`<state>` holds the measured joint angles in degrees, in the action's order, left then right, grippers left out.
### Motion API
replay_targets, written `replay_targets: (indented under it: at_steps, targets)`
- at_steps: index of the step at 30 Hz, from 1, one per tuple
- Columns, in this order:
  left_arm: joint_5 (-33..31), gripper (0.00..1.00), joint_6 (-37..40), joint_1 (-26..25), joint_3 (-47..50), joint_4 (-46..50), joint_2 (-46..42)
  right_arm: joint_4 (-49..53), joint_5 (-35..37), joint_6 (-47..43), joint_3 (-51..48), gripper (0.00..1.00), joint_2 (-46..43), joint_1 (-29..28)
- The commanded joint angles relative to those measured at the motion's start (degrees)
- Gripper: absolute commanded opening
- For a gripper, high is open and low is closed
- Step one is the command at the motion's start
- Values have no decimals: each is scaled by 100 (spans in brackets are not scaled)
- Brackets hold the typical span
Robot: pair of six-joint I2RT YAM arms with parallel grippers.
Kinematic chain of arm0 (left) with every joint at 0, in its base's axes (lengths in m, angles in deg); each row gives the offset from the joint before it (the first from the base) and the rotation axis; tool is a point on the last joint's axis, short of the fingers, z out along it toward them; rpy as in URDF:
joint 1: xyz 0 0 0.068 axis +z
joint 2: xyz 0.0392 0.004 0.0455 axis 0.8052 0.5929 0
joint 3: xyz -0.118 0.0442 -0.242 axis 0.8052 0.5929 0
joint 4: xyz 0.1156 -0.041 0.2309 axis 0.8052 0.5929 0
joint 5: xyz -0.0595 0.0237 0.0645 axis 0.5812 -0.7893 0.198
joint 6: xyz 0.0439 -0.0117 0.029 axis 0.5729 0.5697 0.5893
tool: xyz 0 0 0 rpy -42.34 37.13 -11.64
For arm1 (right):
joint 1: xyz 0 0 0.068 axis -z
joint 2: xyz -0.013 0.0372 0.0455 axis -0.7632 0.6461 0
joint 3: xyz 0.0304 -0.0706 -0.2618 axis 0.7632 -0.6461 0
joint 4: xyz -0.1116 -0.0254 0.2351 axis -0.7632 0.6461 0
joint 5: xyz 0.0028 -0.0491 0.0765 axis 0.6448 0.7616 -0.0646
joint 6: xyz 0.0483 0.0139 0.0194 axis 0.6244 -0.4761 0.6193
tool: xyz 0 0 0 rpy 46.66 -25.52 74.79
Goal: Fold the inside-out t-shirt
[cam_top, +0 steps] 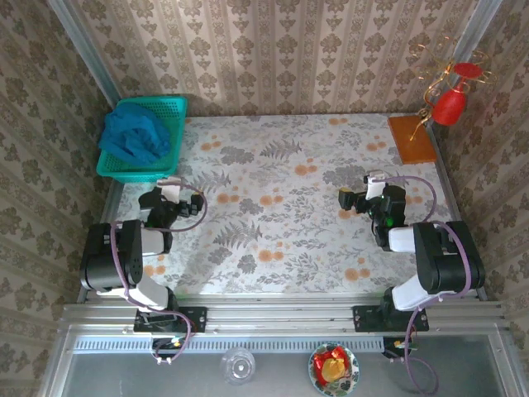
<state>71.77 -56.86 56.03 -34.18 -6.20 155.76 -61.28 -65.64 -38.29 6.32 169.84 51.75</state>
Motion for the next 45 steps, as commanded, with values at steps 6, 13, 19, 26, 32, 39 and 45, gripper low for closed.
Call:
replay_targets:
  at_steps: [6,13,19,26,32,39,45]
  targets:
    - [108,100,44,42,-51,-103,-9,-135,-85,-102,61,100,17,20]
    - [-279,100,-117,70,-86,-85,23,-135,-77,-94,61,100,14,20]
    - [-288,100,-122,66,-87,-85,24,-135,-77,-94,61,100,19,20]
    - [-282,100,-128,69,-80,-85,25,-135,-77,-94,62,100,16,20]
    - [-314,100,-110,60,-95,-68,19,-139,-68,-94,61,100,8,20]
    - [-639,100,-53,-86,44,-40,-296,425,537,-127,220,100,-294,-173]
    - [-1526,100,-131,-328,-254,1385,-1260,1957,628,-273,727,100,-983,-294]
